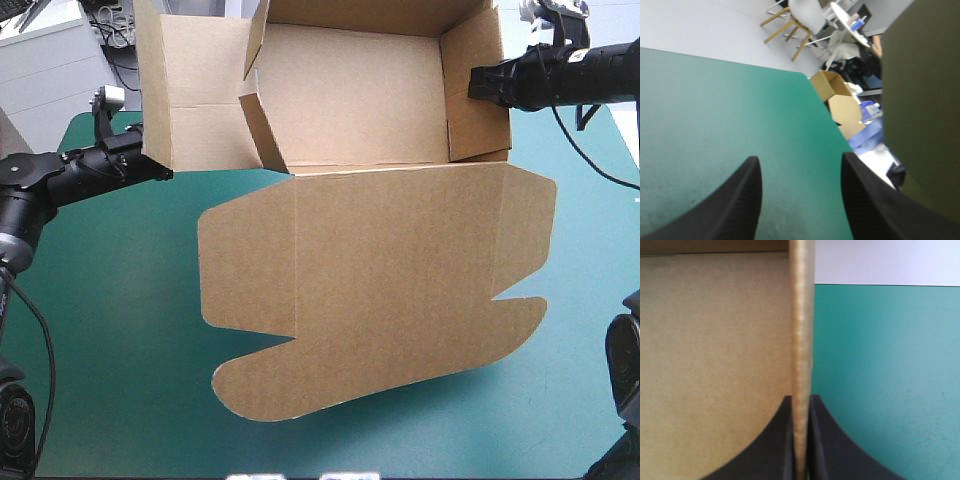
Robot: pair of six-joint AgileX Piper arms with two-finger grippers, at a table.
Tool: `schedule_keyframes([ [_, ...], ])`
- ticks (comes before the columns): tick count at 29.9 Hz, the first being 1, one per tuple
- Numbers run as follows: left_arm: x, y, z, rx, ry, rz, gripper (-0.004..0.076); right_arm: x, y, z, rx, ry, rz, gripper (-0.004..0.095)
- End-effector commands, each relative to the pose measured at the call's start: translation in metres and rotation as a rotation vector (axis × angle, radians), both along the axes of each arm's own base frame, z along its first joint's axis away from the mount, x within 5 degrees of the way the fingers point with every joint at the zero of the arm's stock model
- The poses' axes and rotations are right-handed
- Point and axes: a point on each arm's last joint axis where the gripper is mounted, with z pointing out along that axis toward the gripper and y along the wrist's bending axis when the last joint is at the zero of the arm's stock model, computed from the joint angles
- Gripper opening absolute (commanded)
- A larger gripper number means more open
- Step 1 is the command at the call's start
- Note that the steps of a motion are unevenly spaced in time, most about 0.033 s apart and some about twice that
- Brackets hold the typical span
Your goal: Fold the box
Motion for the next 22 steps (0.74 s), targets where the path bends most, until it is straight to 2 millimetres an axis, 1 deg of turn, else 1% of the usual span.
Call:
schedule_keyframes([
  [1, -0.013, -0.019, 0.034, -0.147, -0.120, -0.054, 0.0347, -0.015, 0.003, 0.023, 0.056, -0.076, 0.016, -0.0018],
  [3, -0.014, -0.023, 0.038, -0.167, -0.133, -0.066, 0.0347, -0.014, 0.002, 0.021, 0.043, -0.070, 0.010, -0.0018],
  [6, -0.015, -0.024, 0.045, -0.185, -0.160, -0.078, 0.0347, -0.009, 0.000, 0.016, 0.022, -0.058, -0.003, -0.0017],
  [14, -0.018, -0.028, 0.049, -0.229, -0.164, -0.105, 0.0350, 0.002, -0.001, 0.007, 0.025, -0.034, -0.014, -0.0017],
  [19, -0.021, -0.029, 0.058, -0.322, -0.191, -0.141, 0.0391, 0.006, -0.003, 0.003, 0.011, -0.030, -0.028, -0.0017],
  [22, -0.024, -0.031, 0.064, -0.325, -0.211, -0.162, 0.0402, 0.007, -0.004, 0.003, 0.003, -0.034, -0.035, -0.0017],
])
